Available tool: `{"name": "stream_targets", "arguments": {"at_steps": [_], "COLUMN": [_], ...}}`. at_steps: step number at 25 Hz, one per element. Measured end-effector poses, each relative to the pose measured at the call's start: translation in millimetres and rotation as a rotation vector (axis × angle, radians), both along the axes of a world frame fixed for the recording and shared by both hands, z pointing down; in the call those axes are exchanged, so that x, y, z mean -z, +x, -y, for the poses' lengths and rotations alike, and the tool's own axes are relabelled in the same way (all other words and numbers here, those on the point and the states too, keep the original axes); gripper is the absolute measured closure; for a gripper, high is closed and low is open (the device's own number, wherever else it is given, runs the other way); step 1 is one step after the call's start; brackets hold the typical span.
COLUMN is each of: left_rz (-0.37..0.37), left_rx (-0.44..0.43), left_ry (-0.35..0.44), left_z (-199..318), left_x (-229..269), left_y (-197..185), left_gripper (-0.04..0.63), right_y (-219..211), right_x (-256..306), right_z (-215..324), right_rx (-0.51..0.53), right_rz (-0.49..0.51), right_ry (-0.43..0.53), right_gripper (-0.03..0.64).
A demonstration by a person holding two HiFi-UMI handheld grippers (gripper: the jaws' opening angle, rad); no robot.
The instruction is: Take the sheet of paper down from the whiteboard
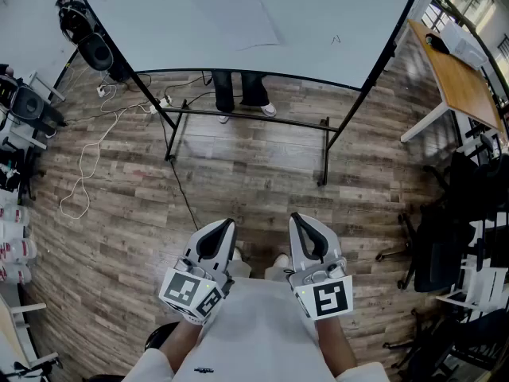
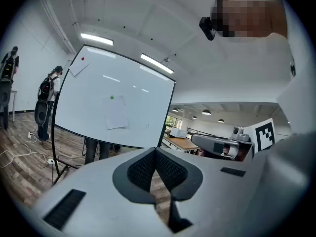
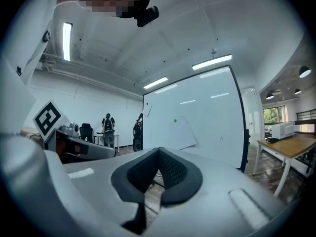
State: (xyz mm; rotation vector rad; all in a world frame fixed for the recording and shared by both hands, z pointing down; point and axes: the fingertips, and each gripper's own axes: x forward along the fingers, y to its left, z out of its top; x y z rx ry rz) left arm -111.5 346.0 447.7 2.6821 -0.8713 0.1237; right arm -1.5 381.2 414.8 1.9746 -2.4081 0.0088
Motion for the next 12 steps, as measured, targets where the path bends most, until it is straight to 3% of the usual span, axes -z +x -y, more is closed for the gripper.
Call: {"name": "stream_targets", "arguments": {"at_steps": [12], "left_rz": [-0.024], "left_rx": [-0.057], "left_ry": [-0.014], "left_z": [31], "left_x": [-3], "left_y": [-28], "left_gripper": [0.589], "right_y": [-36], "right_x": [-11], "right_z": [28], "right_rx": [-0.032], "right_rz": [0.006], "right_ry": [-0.047], "right_gripper": [0.617]}}
